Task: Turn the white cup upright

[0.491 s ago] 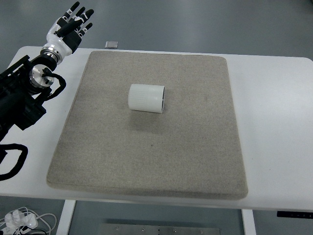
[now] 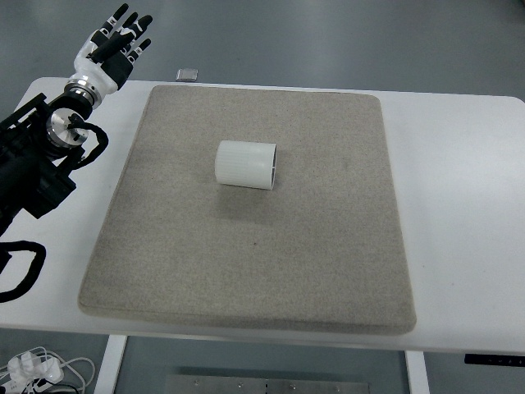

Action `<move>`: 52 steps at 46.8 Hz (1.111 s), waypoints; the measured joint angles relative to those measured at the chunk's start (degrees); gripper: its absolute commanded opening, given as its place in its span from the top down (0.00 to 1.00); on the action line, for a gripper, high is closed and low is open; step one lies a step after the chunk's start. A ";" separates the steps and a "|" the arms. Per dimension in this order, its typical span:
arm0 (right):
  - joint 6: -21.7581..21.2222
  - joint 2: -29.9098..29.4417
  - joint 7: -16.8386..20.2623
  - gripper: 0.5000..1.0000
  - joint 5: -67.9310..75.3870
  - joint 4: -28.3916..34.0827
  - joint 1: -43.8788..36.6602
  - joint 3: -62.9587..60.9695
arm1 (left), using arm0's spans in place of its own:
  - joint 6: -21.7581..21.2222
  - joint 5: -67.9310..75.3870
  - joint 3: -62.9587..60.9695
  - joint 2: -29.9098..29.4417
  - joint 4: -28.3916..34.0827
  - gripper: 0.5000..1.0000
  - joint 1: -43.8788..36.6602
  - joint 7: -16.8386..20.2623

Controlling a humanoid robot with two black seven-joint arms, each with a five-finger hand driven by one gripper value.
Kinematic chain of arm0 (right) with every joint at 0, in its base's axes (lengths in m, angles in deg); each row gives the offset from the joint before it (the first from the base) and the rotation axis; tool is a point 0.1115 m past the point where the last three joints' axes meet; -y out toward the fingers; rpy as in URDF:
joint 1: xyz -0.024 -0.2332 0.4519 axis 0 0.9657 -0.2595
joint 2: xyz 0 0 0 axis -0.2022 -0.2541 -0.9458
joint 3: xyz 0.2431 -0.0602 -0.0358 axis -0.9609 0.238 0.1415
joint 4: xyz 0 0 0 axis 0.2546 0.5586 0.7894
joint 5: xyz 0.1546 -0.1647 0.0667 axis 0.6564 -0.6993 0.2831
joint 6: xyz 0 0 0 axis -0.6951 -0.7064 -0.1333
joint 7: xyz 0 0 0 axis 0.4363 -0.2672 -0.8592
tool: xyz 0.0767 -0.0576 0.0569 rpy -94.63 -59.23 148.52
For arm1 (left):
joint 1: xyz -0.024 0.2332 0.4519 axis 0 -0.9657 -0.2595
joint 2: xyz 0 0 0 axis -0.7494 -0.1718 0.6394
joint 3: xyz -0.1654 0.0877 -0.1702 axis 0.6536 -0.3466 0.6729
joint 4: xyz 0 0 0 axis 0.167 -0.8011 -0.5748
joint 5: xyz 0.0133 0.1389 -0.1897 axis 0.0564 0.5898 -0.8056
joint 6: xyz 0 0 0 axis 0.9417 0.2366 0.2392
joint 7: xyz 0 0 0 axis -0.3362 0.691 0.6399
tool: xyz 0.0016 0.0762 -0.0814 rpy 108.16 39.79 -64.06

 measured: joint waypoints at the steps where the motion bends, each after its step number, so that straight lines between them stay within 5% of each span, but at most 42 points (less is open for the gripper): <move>1: 0.00 0.00 0.00 0.10 0.00 0.00 0.00 0.00 | 0.00 0.00 0.04 0.00 -0.01 0.01 0.00 0.00; 26: 0.00 0.00 0.00 0.10 0.00 0.00 0.00 0.00 | 2.89 2.11 -1.65 -0.42 -2.27 0.01 1.54 0.03; 42: 0.00 0.00 0.01 0.10 0.00 0.00 0.00 0.00 | 14.17 15.64 -2.52 -2.90 -4.73 0.01 1.70 0.11; 52: 0.00 0.00 0.00 0.10 0.00 0.00 -0.01 0.00 | 15.21 30.97 -2.79 -6.31 -10.40 0.01 2.63 0.10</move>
